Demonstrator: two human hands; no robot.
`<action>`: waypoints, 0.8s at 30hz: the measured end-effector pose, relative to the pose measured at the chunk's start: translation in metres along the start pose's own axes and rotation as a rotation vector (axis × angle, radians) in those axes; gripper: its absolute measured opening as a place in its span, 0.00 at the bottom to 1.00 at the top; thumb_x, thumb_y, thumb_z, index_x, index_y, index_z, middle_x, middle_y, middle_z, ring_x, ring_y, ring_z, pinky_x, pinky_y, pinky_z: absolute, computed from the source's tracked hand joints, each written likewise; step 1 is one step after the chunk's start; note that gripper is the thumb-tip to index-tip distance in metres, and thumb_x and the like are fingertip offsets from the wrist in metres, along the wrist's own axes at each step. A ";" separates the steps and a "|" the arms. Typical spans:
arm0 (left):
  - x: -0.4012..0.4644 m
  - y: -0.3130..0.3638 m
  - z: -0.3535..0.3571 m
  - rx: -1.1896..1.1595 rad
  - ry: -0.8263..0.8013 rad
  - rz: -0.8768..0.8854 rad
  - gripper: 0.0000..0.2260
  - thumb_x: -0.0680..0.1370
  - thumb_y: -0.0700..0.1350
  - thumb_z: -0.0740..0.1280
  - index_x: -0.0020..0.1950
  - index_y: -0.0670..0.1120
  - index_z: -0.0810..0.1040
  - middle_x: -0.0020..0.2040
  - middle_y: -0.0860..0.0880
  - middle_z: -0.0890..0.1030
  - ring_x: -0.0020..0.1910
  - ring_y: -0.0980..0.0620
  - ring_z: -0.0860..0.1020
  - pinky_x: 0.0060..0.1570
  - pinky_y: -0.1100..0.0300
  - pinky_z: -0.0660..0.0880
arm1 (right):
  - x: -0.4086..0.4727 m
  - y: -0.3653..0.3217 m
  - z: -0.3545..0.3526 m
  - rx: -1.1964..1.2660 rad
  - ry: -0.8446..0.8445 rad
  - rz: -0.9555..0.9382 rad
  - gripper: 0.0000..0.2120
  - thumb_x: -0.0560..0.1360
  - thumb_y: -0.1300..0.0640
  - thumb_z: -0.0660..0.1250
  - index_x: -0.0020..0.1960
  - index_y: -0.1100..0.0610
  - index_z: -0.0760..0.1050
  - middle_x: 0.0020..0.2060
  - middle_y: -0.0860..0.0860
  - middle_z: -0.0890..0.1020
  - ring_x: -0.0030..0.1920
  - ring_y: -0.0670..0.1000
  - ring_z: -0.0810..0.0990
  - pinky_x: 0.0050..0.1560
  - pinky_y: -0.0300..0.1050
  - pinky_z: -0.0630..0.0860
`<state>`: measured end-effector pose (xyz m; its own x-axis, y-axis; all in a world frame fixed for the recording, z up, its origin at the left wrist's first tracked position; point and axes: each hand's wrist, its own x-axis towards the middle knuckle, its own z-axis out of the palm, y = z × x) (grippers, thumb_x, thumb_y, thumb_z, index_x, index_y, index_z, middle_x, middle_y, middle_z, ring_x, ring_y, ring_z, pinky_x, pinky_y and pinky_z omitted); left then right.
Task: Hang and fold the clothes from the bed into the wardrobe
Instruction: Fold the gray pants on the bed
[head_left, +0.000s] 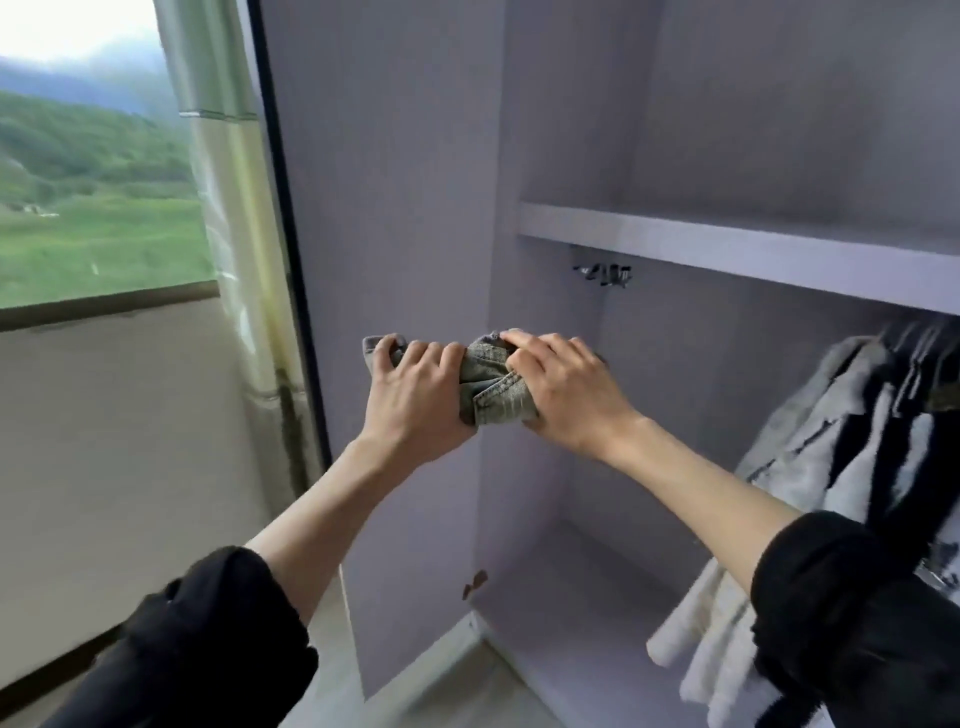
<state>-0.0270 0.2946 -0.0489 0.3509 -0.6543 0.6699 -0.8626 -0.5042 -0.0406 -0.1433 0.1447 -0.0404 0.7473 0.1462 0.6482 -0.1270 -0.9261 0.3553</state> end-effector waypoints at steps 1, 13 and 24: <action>0.019 0.002 0.002 -0.006 0.020 0.026 0.24 0.60 0.54 0.69 0.52 0.43 0.77 0.43 0.47 0.81 0.47 0.43 0.79 0.60 0.43 0.65 | 0.006 0.013 -0.004 -0.016 -0.017 0.035 0.24 0.60 0.57 0.75 0.50 0.57 0.66 0.58 0.57 0.80 0.47 0.60 0.81 0.43 0.51 0.77; 0.293 0.142 0.049 -0.270 0.132 0.407 0.28 0.67 0.55 0.68 0.64 0.45 0.70 0.57 0.49 0.76 0.60 0.46 0.71 0.65 0.49 0.57 | 0.025 0.247 -0.075 -0.463 -0.160 0.414 0.24 0.61 0.59 0.74 0.55 0.61 0.73 0.64 0.55 0.74 0.53 0.61 0.77 0.51 0.54 0.73; 0.463 0.327 0.100 -0.401 -0.184 0.681 0.29 0.65 0.59 0.72 0.62 0.49 0.70 0.56 0.49 0.78 0.56 0.46 0.76 0.57 0.52 0.70 | -0.028 0.447 -0.107 -0.421 -0.412 0.817 0.29 0.66 0.52 0.72 0.63 0.54 0.65 0.61 0.51 0.73 0.58 0.56 0.74 0.52 0.46 0.70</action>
<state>-0.1105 -0.2300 0.1735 -0.2742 -0.8446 0.4598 -0.9612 0.2560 -0.1030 -0.2910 -0.2365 0.1721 0.4853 -0.6845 0.5440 -0.8620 -0.4786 0.1668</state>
